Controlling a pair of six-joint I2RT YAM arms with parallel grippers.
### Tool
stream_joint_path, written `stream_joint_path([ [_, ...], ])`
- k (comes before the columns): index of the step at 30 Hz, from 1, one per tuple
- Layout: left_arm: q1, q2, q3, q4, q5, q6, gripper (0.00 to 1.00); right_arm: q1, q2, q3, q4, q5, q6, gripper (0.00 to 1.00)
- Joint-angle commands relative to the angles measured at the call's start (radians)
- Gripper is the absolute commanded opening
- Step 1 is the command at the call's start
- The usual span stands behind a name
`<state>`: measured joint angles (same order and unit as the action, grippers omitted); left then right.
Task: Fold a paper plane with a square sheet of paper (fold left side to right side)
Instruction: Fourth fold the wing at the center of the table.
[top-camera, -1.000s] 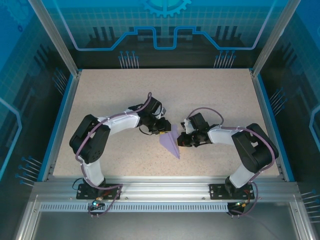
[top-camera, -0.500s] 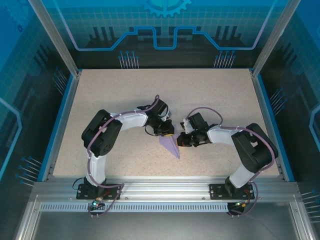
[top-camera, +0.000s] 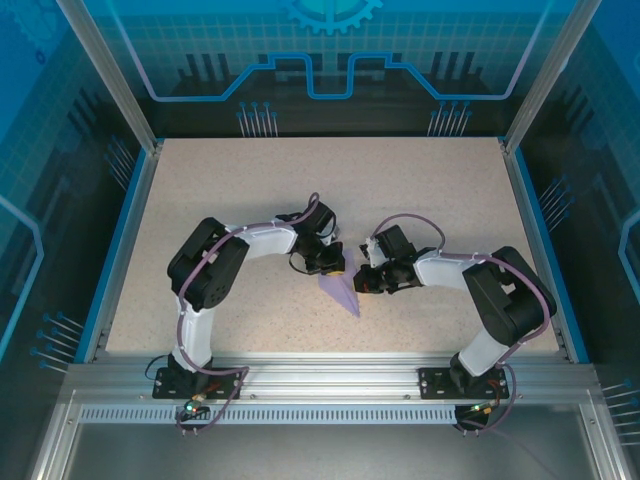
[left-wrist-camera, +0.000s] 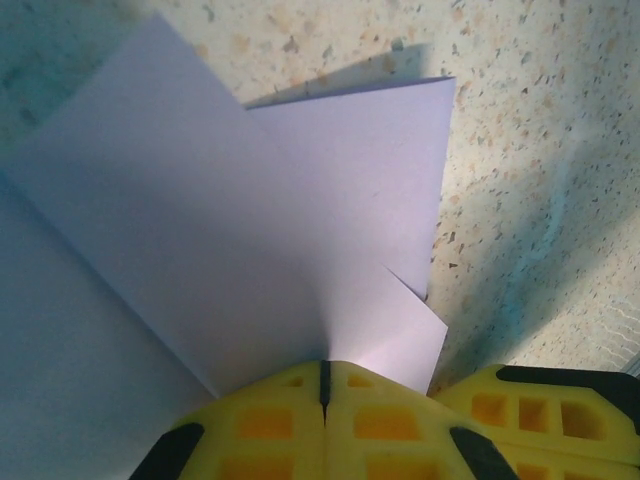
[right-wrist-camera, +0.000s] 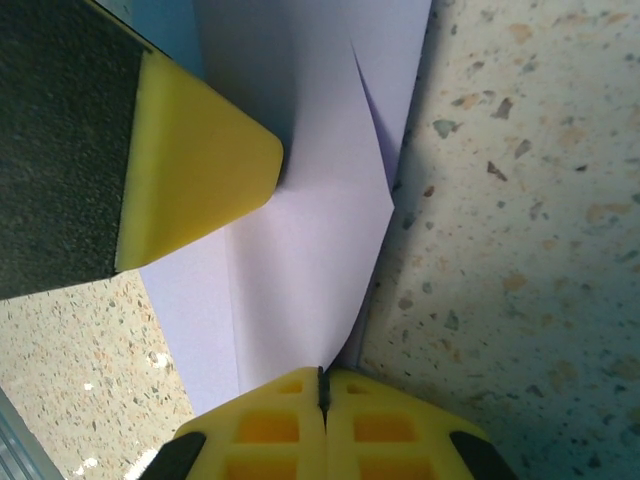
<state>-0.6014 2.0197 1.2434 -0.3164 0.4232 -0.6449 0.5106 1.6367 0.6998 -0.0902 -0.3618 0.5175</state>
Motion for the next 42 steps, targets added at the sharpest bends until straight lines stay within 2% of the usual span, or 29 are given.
stream_joint_path([
  [1,-0.004,0.027,-0.042,-0.043,-0.04,0.018,0.05,0.015,0.027,-0.006,-0.089,0.066,-0.019,0.05],
  [7,-0.003,0.011,-0.074,-0.052,-0.063,0.021,0.04,0.003,-0.036,0.023,-0.098,0.055,-0.017,0.12],
  [15,-0.004,0.01,-0.096,-0.033,-0.062,0.015,0.04,-0.015,-0.185,0.05,-0.193,0.074,-0.009,0.3],
  [20,-0.005,0.007,-0.095,-0.036,-0.062,0.019,0.04,0.006,-0.245,0.016,-0.177,-0.017,0.041,0.26],
  [23,-0.005,0.005,-0.096,-0.036,-0.061,0.018,0.04,0.027,-0.23,-0.014,-0.12,-0.104,0.087,0.21],
  [27,-0.005,0.004,-0.097,-0.034,-0.062,0.019,0.04,0.053,-0.182,-0.017,-0.073,-0.161,0.118,0.2],
  [42,-0.007,-0.007,-0.096,-0.04,-0.063,0.021,0.04,0.09,-0.097,-0.021,-0.16,-0.119,0.08,0.21],
])
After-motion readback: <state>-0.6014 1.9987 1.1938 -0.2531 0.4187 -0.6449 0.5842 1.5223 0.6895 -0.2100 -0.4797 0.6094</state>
